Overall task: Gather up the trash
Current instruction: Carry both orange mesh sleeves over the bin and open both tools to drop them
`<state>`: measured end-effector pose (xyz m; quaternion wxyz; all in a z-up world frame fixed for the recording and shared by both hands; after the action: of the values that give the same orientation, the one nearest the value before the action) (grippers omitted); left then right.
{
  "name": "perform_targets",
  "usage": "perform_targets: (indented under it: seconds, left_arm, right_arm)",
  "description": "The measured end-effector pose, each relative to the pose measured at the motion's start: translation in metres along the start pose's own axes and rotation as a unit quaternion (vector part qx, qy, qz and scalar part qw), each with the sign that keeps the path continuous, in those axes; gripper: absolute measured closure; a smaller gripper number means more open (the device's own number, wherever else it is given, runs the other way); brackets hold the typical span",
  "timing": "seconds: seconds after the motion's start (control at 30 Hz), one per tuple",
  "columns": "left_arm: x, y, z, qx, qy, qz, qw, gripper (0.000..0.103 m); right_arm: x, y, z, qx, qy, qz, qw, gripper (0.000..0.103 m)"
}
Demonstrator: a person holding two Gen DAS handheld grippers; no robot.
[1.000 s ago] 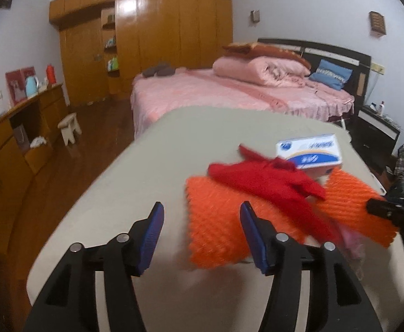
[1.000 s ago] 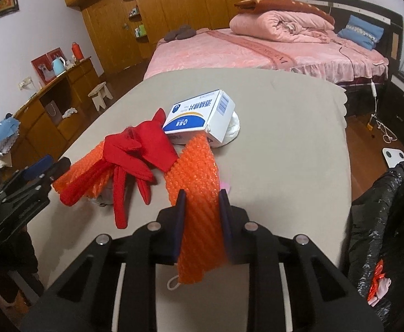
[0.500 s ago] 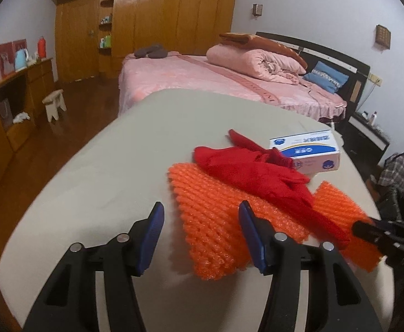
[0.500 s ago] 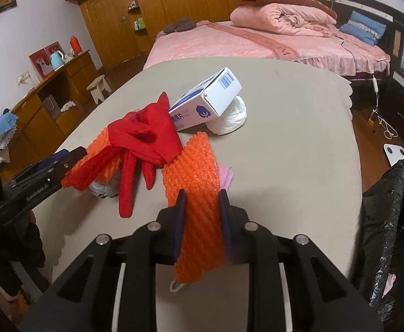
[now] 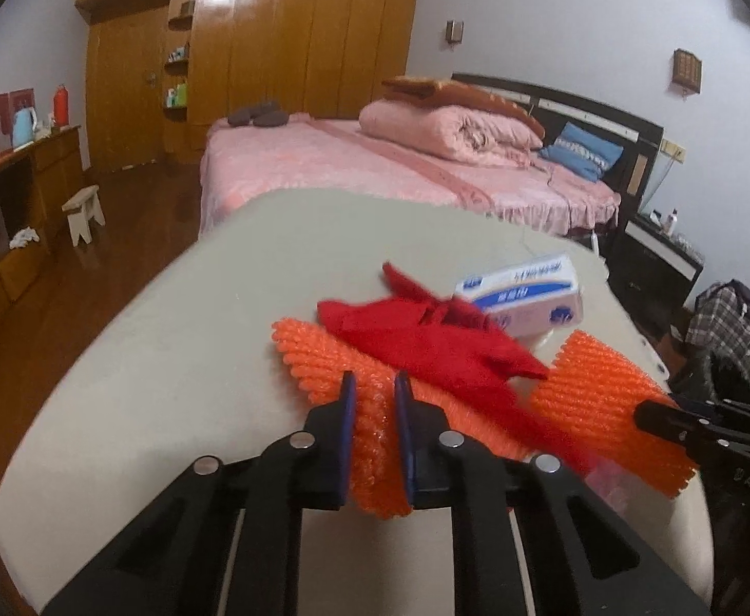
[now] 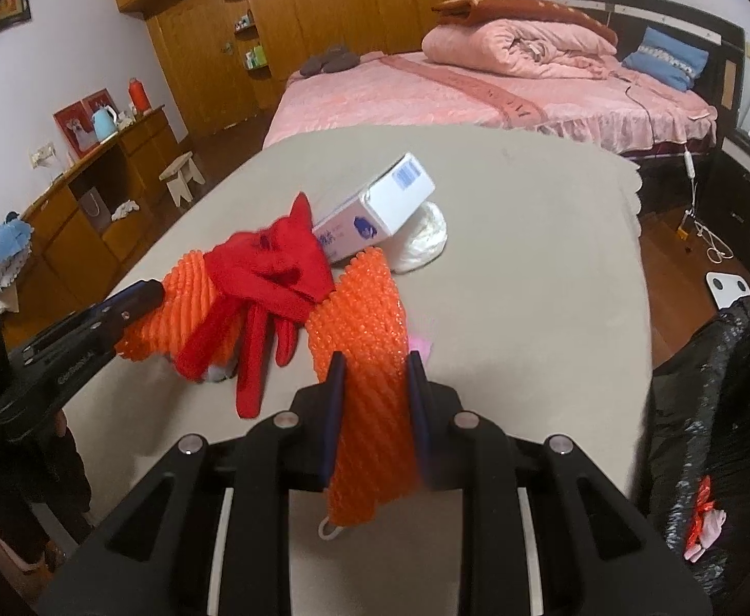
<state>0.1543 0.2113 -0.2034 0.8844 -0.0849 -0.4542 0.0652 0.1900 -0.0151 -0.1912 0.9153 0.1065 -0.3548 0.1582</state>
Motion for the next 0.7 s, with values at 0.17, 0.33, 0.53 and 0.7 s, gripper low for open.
perform_targets:
  seconds: [0.17, 0.33, 0.53, 0.7]
  left_arm:
    - [0.019, -0.014, 0.016, -0.011, -0.030, -0.008, 0.9995, 0.089]
    - [0.036, -0.035, 0.035, -0.031, -0.059, -0.020, 0.9976, 0.089]
    - [0.046, -0.064, 0.053, -0.055, -0.080, -0.040, 0.9944, 0.089]
    - [0.054, -0.089, 0.064, -0.077, -0.094, -0.053, 0.9911, 0.089]
  right_arm:
    - [0.011, -0.003, 0.016, 0.002, -0.021, -0.004, 1.000, 0.080]
    - [0.020, -0.009, 0.035, 0.004, -0.043, -0.009, 0.999, 0.080]
    - [0.025, -0.025, 0.059, 0.000, -0.065, -0.026, 0.998, 0.080]
    - [0.027, -0.043, 0.082, -0.014, -0.083, -0.037, 0.996, 0.080]
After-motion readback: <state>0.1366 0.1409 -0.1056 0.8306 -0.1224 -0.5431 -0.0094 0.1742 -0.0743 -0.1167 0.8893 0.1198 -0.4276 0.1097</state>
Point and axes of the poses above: each gripper's, at about its wrist camera, not at the fingertips, and z roughly against the way its jaws point, y to its left, x to its top, the point moved 2 cm from there along -z, roughly the way its jaws point, and after that the axes turned 8 degrees about -x, right-handed, at the moved point
